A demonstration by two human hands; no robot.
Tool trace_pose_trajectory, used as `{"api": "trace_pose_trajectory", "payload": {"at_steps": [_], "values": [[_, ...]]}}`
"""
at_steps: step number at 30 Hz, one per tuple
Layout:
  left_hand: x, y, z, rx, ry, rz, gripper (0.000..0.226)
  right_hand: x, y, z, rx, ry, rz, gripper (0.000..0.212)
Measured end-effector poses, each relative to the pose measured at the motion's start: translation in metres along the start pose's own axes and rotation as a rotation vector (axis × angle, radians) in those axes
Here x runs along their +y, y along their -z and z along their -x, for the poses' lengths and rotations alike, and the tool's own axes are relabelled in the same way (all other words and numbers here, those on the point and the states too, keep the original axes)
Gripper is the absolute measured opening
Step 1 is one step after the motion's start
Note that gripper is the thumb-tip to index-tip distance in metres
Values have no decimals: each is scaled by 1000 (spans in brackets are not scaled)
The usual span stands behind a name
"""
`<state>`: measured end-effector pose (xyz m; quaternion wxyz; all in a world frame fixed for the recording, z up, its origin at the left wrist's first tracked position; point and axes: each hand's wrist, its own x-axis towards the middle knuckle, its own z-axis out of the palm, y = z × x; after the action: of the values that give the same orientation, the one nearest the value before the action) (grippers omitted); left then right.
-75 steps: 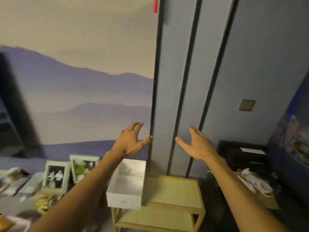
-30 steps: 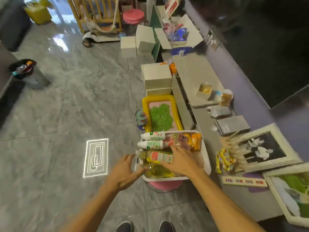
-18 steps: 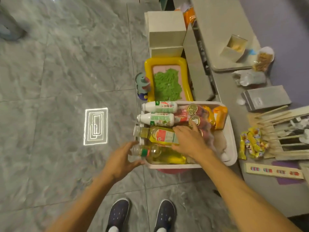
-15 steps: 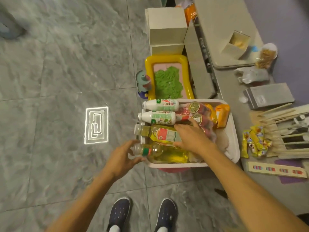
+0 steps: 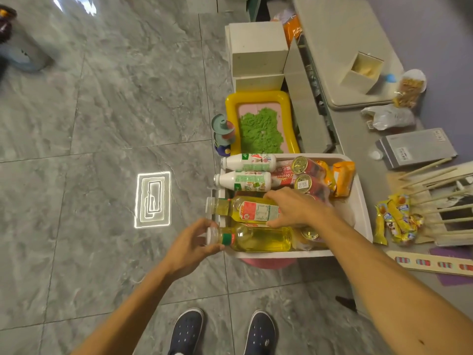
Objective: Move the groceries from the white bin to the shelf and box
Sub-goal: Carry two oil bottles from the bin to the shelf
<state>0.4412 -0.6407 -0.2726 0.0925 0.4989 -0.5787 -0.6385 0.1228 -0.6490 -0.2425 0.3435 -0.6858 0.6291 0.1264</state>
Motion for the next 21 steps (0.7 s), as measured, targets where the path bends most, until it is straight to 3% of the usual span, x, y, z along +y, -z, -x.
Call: {"api": "trace_pose_trajectory", "payload": {"at_steps": [8, 14, 21], "values": [[8, -3, 5, 11, -16, 52, 46, 0, 4, -3, -40, 2, -40, 92], [30, -3, 11, 49, -59, 25, 40, -4, 16, 8, -20, 57, -77, 51], [80, 20, 27, 70, -155, -62, 39, -4, 25, 52, 136, 96, -398, 71]]}}
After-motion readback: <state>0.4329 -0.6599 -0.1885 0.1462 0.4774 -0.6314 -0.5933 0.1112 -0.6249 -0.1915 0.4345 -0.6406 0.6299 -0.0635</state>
